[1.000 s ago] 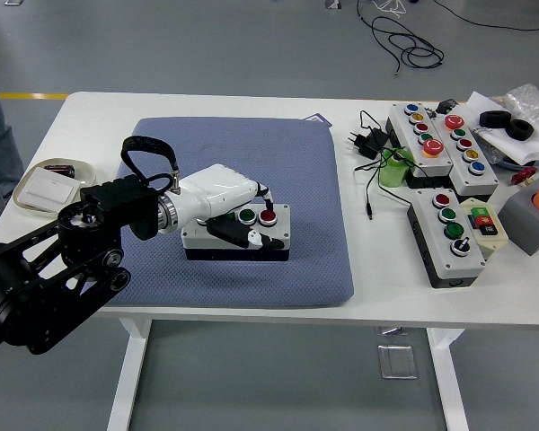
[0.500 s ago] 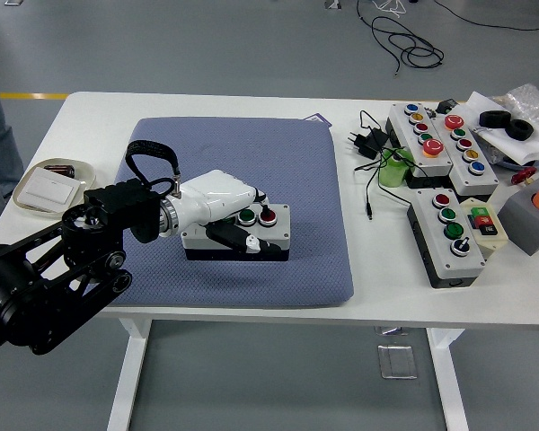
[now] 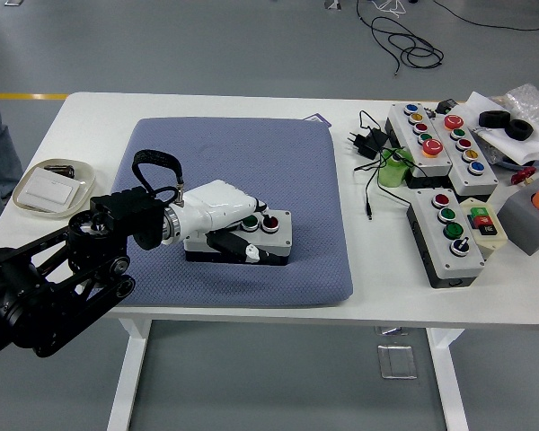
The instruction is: Pick up the button,place it on the desk,press the button,press the button
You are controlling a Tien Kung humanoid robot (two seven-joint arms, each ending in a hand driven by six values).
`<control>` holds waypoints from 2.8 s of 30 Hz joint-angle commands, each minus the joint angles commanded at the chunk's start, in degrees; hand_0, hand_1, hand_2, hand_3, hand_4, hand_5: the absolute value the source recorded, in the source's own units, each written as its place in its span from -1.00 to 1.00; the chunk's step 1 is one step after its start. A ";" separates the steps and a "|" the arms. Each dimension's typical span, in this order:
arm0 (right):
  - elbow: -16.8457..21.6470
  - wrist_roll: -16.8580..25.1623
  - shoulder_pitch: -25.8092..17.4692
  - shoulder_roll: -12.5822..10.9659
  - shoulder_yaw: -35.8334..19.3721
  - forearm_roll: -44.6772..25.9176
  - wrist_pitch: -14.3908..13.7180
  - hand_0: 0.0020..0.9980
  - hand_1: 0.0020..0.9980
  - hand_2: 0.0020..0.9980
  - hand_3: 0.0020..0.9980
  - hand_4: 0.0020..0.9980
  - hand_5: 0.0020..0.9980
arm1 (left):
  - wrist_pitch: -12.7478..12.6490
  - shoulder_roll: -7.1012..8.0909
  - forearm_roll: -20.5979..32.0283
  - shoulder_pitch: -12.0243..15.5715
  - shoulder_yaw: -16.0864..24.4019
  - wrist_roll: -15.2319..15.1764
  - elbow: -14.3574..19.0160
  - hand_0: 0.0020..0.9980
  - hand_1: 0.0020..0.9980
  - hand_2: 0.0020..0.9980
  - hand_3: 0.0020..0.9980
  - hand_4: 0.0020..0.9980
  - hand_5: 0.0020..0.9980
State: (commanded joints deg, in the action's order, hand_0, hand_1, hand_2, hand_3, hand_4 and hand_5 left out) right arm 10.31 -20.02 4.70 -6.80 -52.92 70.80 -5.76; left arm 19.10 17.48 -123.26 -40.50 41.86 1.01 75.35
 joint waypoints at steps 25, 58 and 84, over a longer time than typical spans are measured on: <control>0.00 0.01 -0.65 0.00 -0.47 0.25 -0.07 0.30 -0.07 0.24 0.13 -0.39 -0.55 | -12.94 1.79 9.28 2.99 16.96 2.21 3.18 -0.80 -0.73 -0.68 0.53 0.88 1.00; 0.00 0.07 -0.45 0.02 -0.49 0.08 -0.07 0.30 -0.07 0.24 0.13 -0.39 -0.55 | -22.28 4.01 87.89 9.25 27.38 -6.10 -17.86 0.67 0.77 0.84 0.79 0.43 1.00; 0.00 -0.10 -0.40 0.21 -1.27 0.95 -0.07 0.31 -0.06 0.24 0.13 -0.39 -0.54 | -19.62 4.73 90.92 9.61 27.61 -6.28 -17.91 0.68 0.78 0.85 0.81 0.41 1.00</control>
State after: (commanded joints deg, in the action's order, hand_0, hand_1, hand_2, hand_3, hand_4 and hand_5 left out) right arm 10.31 -20.12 4.30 -6.59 -54.19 71.75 -5.83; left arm -0.52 22.21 -32.34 -30.89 69.47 -5.28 57.44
